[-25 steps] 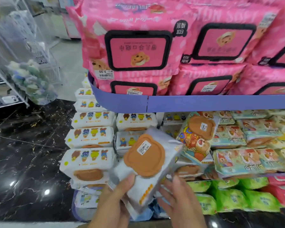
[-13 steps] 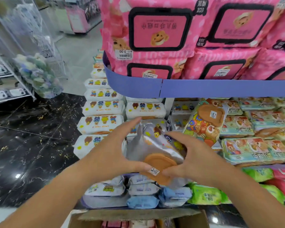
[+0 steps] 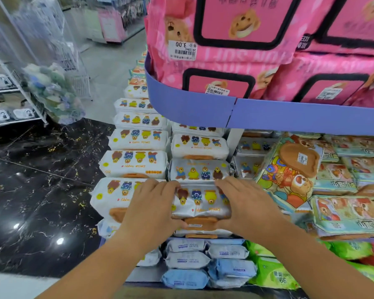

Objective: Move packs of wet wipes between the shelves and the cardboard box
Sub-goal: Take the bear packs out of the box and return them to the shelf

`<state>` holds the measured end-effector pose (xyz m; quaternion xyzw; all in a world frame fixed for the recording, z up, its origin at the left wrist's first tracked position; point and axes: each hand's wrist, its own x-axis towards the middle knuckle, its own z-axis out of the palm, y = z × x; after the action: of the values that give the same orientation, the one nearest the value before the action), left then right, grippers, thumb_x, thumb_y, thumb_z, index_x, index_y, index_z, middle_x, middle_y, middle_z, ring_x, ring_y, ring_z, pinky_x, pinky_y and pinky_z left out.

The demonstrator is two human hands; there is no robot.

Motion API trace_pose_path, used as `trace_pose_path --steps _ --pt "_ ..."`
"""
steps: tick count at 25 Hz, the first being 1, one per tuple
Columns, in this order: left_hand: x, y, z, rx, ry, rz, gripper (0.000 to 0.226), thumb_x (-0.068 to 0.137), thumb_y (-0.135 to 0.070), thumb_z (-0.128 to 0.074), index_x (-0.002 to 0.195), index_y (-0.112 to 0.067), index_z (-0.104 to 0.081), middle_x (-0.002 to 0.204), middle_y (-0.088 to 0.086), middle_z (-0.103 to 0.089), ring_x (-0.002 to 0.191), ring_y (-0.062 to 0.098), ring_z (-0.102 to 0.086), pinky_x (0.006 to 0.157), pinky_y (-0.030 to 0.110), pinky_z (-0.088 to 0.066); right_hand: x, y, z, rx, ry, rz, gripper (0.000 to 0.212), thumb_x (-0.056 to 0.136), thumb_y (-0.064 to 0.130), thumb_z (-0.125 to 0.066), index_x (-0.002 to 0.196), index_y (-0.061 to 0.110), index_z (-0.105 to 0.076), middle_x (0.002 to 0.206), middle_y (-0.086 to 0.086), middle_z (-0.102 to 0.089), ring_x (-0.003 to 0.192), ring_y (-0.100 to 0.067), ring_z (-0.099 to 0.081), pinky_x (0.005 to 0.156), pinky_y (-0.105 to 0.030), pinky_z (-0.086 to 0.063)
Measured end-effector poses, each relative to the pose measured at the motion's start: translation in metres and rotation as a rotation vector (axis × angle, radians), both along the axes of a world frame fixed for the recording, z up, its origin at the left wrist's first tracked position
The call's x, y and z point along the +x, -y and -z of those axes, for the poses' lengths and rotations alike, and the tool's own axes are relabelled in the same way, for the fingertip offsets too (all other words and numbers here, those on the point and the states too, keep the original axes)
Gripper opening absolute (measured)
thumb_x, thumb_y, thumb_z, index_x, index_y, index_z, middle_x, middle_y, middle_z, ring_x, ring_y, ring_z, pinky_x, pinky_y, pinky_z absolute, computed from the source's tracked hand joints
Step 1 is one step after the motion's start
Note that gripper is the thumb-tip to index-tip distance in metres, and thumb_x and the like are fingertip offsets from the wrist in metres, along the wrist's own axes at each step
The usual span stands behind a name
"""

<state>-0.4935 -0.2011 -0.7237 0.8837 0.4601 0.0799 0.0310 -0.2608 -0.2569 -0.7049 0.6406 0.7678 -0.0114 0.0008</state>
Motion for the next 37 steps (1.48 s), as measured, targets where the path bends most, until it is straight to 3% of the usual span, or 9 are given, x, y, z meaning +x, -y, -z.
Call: trace_pose_path --steps 4,8,11,13,18,24,28,33,37 --pt "0.007 0.005 0.014 0.069 -0.056 -0.004 0.093 0.043 -0.073 -0.086 0.113 -0.015 -0.067 0.100 0.001 -0.067 0.096 0.028 -0.063 0.084 0.044 -0.056 0.008 0.007 0.016 0.068 0.079 -0.005 0.093 0.046 0.072 -0.086 0.120 0.020 -0.069 0.112 0.004 -0.070 0.097 -0.019 -0.071 0.090 -0.032 -0.055" --pt "0.011 0.004 0.006 0.029 -0.165 -0.001 0.088 0.046 -0.074 -0.083 0.106 -0.012 -0.067 0.097 0.004 -0.064 0.092 0.031 -0.060 0.087 0.048 -0.055 0.005 0.007 0.016 0.049 0.072 -0.022 0.091 0.048 0.065 -0.089 0.121 0.016 -0.069 0.112 0.002 -0.073 0.102 -0.017 -0.071 0.115 -0.030 -0.034" --pt "0.015 0.006 -0.007 -0.065 -0.209 -0.001 0.081 0.053 -0.073 -0.078 0.105 -0.013 -0.064 0.097 0.004 -0.063 0.092 0.029 -0.057 0.090 0.046 -0.052 -0.002 0.012 -0.003 -0.071 -0.037 -0.005 0.083 0.078 0.058 -0.076 0.145 0.018 -0.048 0.143 0.002 -0.055 0.134 -0.018 -0.052 0.117 -0.026 -0.007" --pt "0.018 0.008 -0.017 -0.198 -0.159 -0.030 0.076 0.071 -0.071 -0.067 0.124 -0.018 -0.056 0.116 0.000 -0.059 0.109 0.025 -0.050 0.100 0.039 -0.044 -0.002 0.023 -0.011 -0.124 -0.238 0.061 0.070 0.095 0.052 -0.060 0.153 0.023 -0.035 0.157 0.007 -0.038 0.147 -0.014 -0.033 0.116 -0.019 0.000" --pt "0.023 0.020 -0.055 -0.724 0.418 -0.236 0.073 0.092 -0.051 -0.065 0.155 -0.029 -0.035 0.156 -0.011 -0.039 0.143 0.013 -0.037 0.115 0.030 -0.032 -0.008 0.058 -0.030 -0.137 -0.746 0.465 0.050 0.098 0.049 -0.054 0.145 0.034 -0.046 0.145 0.019 -0.046 0.134 -0.005 -0.044 0.109 -0.027 -0.041" --pt "0.090 0.042 -0.079 -0.799 0.748 -0.306 0.035 0.096 -0.044 -0.062 0.131 -0.037 -0.057 0.137 -0.016 -0.056 0.117 0.003 -0.053 0.091 0.025 -0.044 0.023 0.079 -0.049 0.191 -1.070 0.987 0.016 0.097 0.040 -0.059 0.101 0.026 -0.065 0.102 0.009 -0.067 0.091 -0.006 -0.064 0.074 -0.027 -0.051" --pt "0.186 0.019 -0.097 -0.925 0.697 -0.258 0.040 0.098 -0.057 -0.051 0.114 -0.023 -0.067 0.118 -0.004 -0.068 0.102 0.014 -0.063 0.093 0.038 -0.050 0.066 0.057 -0.059 0.092 -1.209 1.259 0.055 0.088 0.067 -0.054 0.097 0.013 -0.056 0.085 -0.001 -0.060 0.078 -0.019 -0.059 0.071 -0.040 -0.048" --pt "0.231 -0.006 -0.084 -0.858 0.532 -0.287 0.038 0.095 -0.051 -0.060 0.084 -0.015 -0.068 0.088 0.004 -0.075 0.081 0.028 -0.072 0.080 0.043 -0.059 0.081 0.036 -0.047 -0.094 -1.362 1.227 0.072 0.084 0.074 -0.051 0.134 0.023 -0.053 0.121 -0.002 -0.060 0.109 -0.025 -0.057 0.101 -0.048 -0.047" --pt "0.230 0.006 -0.083 -1.278 0.590 -0.285 0.024 0.095 -0.031 -0.069 0.114 -0.017 -0.071 0.098 0.007 -0.080 0.089 0.026 -0.077 0.074 0.038 -0.061 0.099 0.058 -0.047 -0.022 -1.590 1.201 0.091 0.076 0.070 -0.069 0.149 0.022 -0.045 0.138 0.002 -0.054 0.122 -0.022 -0.054 0.099 -0.039 -0.046"
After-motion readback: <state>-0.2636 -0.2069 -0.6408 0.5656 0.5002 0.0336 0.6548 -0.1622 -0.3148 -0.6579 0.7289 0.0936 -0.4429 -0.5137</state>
